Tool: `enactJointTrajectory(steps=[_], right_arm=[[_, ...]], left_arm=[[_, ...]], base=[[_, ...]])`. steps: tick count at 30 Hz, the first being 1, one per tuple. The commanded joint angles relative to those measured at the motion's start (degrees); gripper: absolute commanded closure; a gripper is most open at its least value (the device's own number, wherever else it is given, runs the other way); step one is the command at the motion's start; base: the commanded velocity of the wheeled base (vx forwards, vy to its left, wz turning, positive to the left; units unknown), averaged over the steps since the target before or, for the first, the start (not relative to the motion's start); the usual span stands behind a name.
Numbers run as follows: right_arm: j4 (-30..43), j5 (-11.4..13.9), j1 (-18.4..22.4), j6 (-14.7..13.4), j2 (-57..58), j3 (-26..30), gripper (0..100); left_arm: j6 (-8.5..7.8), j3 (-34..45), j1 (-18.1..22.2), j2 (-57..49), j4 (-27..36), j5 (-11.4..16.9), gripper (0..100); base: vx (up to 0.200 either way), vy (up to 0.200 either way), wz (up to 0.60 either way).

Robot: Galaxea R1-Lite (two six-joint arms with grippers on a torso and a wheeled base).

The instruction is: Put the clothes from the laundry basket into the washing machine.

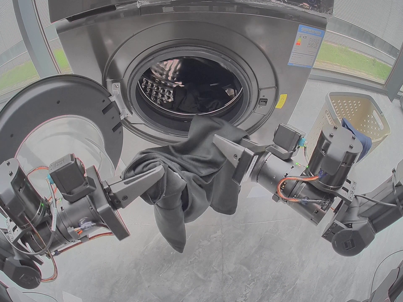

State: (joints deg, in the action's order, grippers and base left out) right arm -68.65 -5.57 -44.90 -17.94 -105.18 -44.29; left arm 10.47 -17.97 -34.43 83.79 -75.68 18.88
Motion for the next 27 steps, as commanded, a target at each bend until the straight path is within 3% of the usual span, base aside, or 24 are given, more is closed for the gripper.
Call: enactJointTrajectory(steps=[1, 12, 18, 22, 27], right_arm=[[-0.3, -0.2, 0.9, 1.0, -2.2, 4.1, 0], [-0.3, -0.1, 1.1, 5.3, -2.8, 10.2, 0], [-0.3, 0.0, 1.0, 5.5, -2.8, 10.2, 0], [-0.3, 0.0, 0.4, 5.8, -2.8, 11.0, 0], [-0.8, 0.0, 0.6, 6.3, -4.9, 8.9, 0]], left_arm=[[2.01, -2.9, 0.6, -0.1, -1.0, -0.7, 100], [3.06, -5.0, 0.7, 0.1, -1.9, -0.9, 100], [3.42, -5.4, 0.8, 0.1, -1.9, -0.9, 100], [5.96, -6.3, 0.8, -0.2, -2.1, -0.9, 100], [7.11, -5.5, 0.7, -0.1, -3.7, -0.8, 100]], base=[[0.0, 0.0, 0.0], [0.0, 0.0, 0.0], [0.0, 0.0, 0.0], [0.0, 0.0, 0.0], [0.0, 0.0, 0.0]])
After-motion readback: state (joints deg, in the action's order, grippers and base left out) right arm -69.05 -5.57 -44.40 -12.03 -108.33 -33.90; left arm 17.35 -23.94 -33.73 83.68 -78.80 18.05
